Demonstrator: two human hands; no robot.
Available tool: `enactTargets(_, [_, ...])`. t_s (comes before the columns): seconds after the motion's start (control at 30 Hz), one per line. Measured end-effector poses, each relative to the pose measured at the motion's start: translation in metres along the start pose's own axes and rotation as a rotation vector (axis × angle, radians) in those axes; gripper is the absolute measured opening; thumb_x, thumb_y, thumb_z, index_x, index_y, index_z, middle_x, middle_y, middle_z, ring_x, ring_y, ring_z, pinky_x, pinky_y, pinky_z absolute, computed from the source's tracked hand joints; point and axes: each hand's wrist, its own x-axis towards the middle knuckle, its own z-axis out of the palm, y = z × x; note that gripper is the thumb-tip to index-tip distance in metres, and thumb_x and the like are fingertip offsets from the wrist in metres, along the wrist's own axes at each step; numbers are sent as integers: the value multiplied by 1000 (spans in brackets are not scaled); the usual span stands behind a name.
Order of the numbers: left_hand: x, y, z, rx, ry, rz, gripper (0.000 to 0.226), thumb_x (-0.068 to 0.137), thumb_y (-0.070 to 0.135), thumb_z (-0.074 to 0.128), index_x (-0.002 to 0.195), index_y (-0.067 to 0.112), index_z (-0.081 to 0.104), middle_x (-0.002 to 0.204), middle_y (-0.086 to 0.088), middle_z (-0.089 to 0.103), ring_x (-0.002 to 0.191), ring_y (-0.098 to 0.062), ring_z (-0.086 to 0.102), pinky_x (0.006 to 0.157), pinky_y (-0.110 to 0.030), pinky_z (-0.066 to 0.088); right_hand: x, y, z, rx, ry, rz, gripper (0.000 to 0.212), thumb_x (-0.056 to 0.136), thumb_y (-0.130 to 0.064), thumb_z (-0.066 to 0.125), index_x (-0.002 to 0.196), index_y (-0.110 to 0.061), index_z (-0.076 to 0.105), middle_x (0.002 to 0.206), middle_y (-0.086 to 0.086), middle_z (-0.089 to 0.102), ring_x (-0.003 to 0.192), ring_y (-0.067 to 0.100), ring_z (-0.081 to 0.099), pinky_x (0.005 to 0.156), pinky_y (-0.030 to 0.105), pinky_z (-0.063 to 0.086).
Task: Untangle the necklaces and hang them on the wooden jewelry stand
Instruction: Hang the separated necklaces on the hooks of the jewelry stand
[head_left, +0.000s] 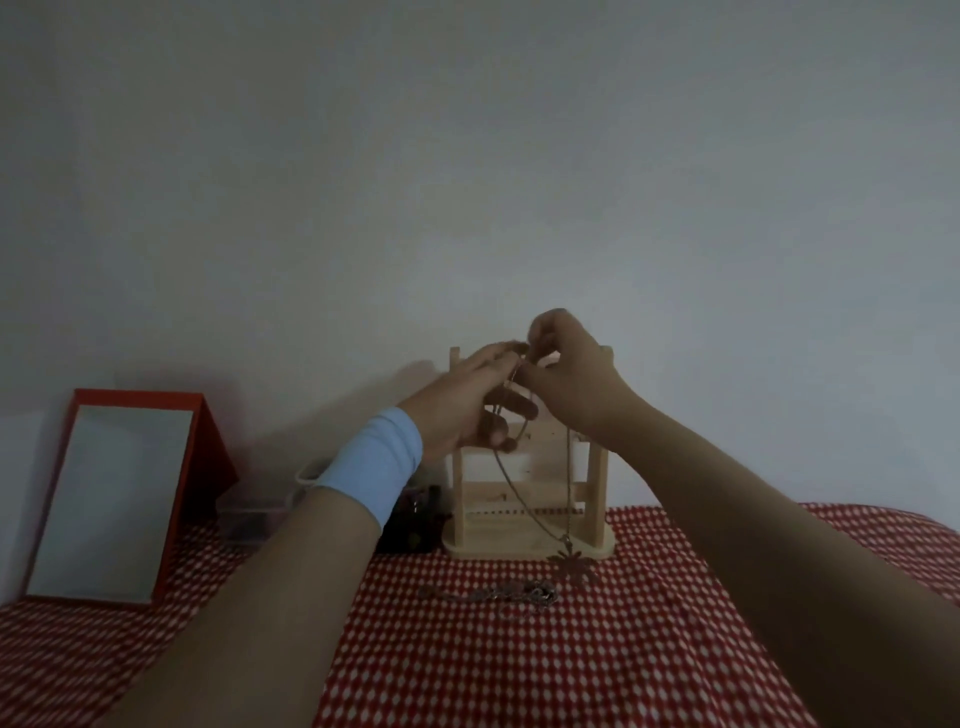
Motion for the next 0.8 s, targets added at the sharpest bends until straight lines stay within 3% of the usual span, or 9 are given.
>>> enactTargets(0.03, [3,1,1,17,-6,-18,33,101,40,43,127,21,52,85,-11,58,46,-17,45,59,-34,52,3,6,-2,61,-2,55,26,90,-26,69,108,-28,50,104,-3,62,68,5,56,85,15,40])
enactTargets(0.1, [9,2,3,36,-36,-12,23,102,33,45,112,17,57,68,-4,45,41,-12,34,57,-32,50,3,11,-9,210,-84,171,35,95,-24,65,124,-30,46,115,2,61,60,11,57,68,26,46])
enactTargets(0.2, [13,0,3,115,-93,27,22,101,17,49,120,13,58,57,2,34,42,-11,30,57,-30,49,0,22,-20,376,-213,239,35,102,-13,58,135,-14,50,80,-2,71,46,13,49,41,24,37])
enactTargets(0.3, [18,-7,-1,208,-78,36,23,99,12,52,118,5,63,51,3,30,40,-11,27,56,-29,47,0,38,-28,350,-338,225,21,102,-17,60,114,-3,69,62,0,55,45,10,36,42,23,28])
enactTargets(0.37, [20,-11,-5,249,-30,26,16,97,12,55,91,4,68,48,3,30,39,-11,28,53,-26,46,-2,47,-31,310,-427,242,26,102,-18,60,80,-12,72,62,0,42,48,10,30,45,23,24])
enactTargets(0.43, [20,-16,-9,238,-15,10,29,97,17,54,69,10,57,47,2,30,40,-13,28,55,-26,50,-4,54,-32,282,-495,274,43,101,-23,61,58,-23,57,61,-1,35,50,11,27,48,26,23])
enactTargets(0.5, [21,-21,-12,178,-44,-2,36,99,20,49,64,14,49,47,3,30,42,-14,29,65,-30,54,-4,61,-31,285,-535,292,44,101,-28,57,59,-24,42,61,-2,32,52,13,26,52,28,24])
enactTargets(0.67, [24,-30,-19,-79,44,-42,36,98,20,48,63,13,48,45,1,32,42,-15,40,55,-22,53,3,75,-36,435,-380,337,29,93,-30,53,70,-17,40,65,1,51,56,17,38,56,30,37])
enactTargets(0.8, [33,-33,-25,-206,91,-28,28,98,19,51,71,12,53,48,1,42,48,-15,52,77,-31,58,10,86,-33,632,-233,418,30,101,-22,47,72,-18,39,66,2,47,52,17,34,54,30,33])
